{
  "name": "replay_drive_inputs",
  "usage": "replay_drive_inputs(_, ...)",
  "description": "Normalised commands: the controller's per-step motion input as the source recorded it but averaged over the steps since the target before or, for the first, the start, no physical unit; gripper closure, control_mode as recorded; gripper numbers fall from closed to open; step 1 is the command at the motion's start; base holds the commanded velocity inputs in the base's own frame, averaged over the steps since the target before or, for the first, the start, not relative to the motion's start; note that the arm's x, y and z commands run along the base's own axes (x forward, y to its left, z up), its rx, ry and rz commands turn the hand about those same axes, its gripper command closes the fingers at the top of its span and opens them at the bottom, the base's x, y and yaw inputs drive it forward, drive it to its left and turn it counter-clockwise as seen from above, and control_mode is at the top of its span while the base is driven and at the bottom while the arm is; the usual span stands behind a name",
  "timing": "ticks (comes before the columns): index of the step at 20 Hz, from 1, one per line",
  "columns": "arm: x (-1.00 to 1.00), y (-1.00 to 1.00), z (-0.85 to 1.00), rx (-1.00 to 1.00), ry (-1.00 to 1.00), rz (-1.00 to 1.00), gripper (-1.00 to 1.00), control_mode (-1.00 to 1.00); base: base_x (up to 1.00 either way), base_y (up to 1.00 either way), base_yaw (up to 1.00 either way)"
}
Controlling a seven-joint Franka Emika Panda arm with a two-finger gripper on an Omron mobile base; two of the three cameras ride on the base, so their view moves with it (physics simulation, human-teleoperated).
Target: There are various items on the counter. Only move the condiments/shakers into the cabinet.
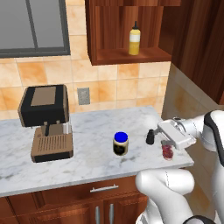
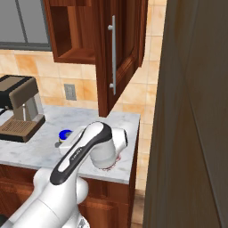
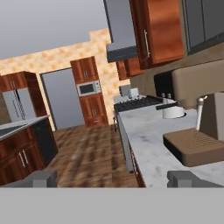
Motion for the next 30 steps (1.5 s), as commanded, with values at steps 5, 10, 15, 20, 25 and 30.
replay_drive_inputs(5,0.0,0.16,-0.1,0.0,0.01,0.0,-1.0,-1.0,0.0,0.0,0.0)
replay_drive_inputs(10,0.02,0.14,-0.07,0.0,0.0,0.0,-1.0,-1.0,0.0,0.0,0.0)
replay_drive_inputs(15,0.08,0.03,0.0,0.0,0.0,0.0,-1.0,-1.0,0.0,0.0,0.0)
replay_drive_inputs(20,0.13,0.0,0.0,0.0,0.0,0.0,-1.0,-1.0,0.0,0.0,0.0)
replay_drive_inputs(25,0.12,0.0,0.0,0.0,0.0,0.0,-1.0,-1.0,0.0,0.0,0.0)
replay_drive_inputs(30,0.12,0.0,-0.01,0.0,0.0,0.0,-1.0,-1.0,0.0,0.0,0.0)
